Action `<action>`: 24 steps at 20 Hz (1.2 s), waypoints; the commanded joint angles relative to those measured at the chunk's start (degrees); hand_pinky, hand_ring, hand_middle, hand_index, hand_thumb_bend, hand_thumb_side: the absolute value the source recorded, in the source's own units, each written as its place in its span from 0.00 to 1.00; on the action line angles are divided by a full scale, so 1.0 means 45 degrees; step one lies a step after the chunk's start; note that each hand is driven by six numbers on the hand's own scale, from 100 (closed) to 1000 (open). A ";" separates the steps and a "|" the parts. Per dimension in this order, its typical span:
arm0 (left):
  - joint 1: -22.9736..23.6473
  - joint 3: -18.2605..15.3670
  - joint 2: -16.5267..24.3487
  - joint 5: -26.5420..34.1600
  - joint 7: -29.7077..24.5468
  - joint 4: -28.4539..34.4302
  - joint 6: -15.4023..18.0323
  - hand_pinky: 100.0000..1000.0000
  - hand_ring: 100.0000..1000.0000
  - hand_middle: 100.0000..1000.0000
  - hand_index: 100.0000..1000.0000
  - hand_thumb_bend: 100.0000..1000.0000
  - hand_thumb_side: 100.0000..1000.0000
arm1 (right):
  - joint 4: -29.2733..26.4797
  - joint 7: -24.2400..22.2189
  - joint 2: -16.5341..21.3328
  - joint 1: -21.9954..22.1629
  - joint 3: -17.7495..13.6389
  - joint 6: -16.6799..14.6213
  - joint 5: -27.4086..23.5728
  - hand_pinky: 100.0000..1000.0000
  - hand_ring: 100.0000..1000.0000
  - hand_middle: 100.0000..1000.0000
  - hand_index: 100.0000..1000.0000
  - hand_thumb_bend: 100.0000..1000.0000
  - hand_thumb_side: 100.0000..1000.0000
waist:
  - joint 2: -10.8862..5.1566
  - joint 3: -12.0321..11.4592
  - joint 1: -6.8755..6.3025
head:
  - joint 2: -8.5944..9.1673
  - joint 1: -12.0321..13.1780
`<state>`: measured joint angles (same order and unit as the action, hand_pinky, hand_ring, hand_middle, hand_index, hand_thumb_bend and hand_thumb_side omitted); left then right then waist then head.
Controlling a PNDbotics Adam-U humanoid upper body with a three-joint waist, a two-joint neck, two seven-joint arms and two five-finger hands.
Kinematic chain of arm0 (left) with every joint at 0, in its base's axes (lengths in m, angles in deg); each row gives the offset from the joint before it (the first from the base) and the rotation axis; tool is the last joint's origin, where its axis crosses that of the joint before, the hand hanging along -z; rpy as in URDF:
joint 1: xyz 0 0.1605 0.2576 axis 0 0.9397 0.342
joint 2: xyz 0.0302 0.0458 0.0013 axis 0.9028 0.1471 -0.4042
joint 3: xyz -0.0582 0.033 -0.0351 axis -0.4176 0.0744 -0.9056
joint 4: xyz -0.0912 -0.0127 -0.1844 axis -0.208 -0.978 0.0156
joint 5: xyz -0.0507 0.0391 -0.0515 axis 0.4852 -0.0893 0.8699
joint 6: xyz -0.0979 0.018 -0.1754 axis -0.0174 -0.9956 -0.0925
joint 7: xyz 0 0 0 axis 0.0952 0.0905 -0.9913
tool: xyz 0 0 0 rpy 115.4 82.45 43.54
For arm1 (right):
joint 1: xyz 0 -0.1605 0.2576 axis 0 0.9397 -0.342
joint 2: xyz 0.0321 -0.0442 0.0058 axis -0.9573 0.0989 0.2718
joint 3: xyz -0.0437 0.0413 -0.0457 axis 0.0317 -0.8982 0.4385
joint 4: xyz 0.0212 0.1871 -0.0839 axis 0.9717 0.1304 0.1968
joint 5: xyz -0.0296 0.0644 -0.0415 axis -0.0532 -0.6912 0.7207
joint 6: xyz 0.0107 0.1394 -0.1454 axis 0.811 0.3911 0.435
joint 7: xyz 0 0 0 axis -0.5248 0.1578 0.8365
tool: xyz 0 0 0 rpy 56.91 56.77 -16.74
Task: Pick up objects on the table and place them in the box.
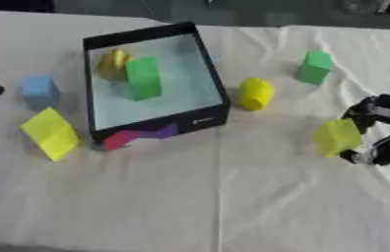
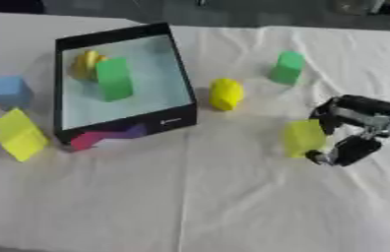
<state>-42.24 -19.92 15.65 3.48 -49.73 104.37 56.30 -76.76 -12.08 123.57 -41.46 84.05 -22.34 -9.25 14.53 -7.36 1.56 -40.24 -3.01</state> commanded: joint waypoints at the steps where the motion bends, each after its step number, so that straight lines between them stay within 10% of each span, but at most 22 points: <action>1: -0.0172 -0.0155 0.0264 0.0028 0.0045 0.0291 0.0011 0.70 0.75 0.73 0.79 0.01 0.79 | -0.1047 0.0649 0.0592 -0.0202 -0.0684 0.0453 -0.0665 0.65 0.53 0.39 0.50 0.13 0.09 | -0.0208 0.0031 0.0055 | 0.0019 0.0065; 10: -0.0080 -0.0250 0.0342 0.0048 0.0125 0.0435 0.0083 0.70 0.75 0.73 0.79 0.02 0.78 | -0.3106 -0.1007 -0.0317 -0.4303 -0.0307 0.1786 -0.1079 0.66 0.54 0.41 0.52 0.17 0.13 | -0.0510 0.0048 0.0191 | -0.0167 -0.0011; 16: -0.0139 -0.0493 0.0249 0.0119 0.0333 0.0763 0.0202 0.71 0.76 0.73 0.79 0.03 0.76 | 0.0448 -0.2932 -0.3836 -0.8271 0.1385 0.1514 0.1189 0.67 0.55 0.43 0.54 0.24 0.21 | -0.0697 0.0003 0.0217 | -0.0352 -0.0164; 19: -0.0236 -0.0669 0.0176 0.0147 0.0496 0.0966 0.0261 0.71 0.76 0.73 0.79 0.04 0.89 | 0.2585 -0.2973 -0.5354 -0.8988 0.1442 0.0757 0.2539 0.67 0.55 0.43 0.54 0.13 0.27 | -0.0720 -0.0107 0.0207 | -0.0404 -0.0304; 20: -0.0291 -0.0716 0.0148 0.0137 0.0542 0.1017 0.0279 0.71 0.76 0.73 0.79 0.03 0.75 | 0.3261 -0.2929 -0.5797 -0.9099 0.1382 0.0534 0.2952 0.67 0.55 0.43 0.54 0.26 0.23 | -0.0719 -0.0180 0.0206 | -0.0411 -0.0390; 24: -0.0467 -0.0872 0.0037 -0.0055 0.0693 0.1181 0.0314 0.71 0.76 0.73 0.79 0.04 0.74 | 0.5787 -0.2528 -0.7278 -0.9408 0.0863 -0.0358 0.4523 0.67 0.55 0.43 0.54 0.24 0.22 | -0.0665 -0.0386 0.0165 | -0.0437 -0.0580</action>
<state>-43.60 -23.05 15.11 3.62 -46.98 108.20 57.61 -53.47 -23.92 91.92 -82.25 89.40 -22.75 8.93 13.43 -9.11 1.93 -42.22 -5.22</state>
